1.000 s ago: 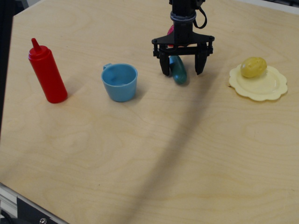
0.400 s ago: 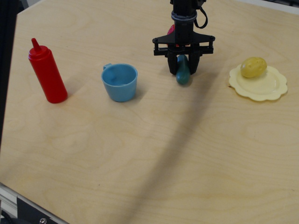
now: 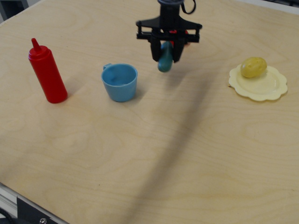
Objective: Put cucumber in cup
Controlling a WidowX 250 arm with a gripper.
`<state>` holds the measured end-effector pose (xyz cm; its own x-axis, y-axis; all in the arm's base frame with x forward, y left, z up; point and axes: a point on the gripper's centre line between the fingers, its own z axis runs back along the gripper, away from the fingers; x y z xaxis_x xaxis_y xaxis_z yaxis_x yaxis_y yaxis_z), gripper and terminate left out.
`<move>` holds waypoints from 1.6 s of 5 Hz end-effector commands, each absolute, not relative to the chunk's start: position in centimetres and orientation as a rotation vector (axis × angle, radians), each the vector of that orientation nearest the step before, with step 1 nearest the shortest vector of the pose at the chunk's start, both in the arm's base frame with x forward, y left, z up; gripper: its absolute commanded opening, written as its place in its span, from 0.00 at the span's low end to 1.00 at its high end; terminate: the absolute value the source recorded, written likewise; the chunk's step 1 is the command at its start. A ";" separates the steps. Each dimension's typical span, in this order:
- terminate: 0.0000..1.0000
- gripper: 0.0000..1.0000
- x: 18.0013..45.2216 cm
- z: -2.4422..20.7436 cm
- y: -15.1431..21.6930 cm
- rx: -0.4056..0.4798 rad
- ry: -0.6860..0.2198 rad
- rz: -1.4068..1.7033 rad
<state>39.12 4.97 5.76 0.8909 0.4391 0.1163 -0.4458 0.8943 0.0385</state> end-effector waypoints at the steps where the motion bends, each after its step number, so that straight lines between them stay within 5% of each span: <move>1: 0.00 0.00 35.8 10.0 9.3 0.107 -0.240 0.501; 5: 0.00 0.00 33.7 8.9 10.1 0.130 -0.308 0.552; 6: 0.00 1.00 33.8 8.9 10.2 0.128 -0.303 0.553; 8: 0.00 1.00 33.3 10.2 10.2 0.120 -0.290 0.555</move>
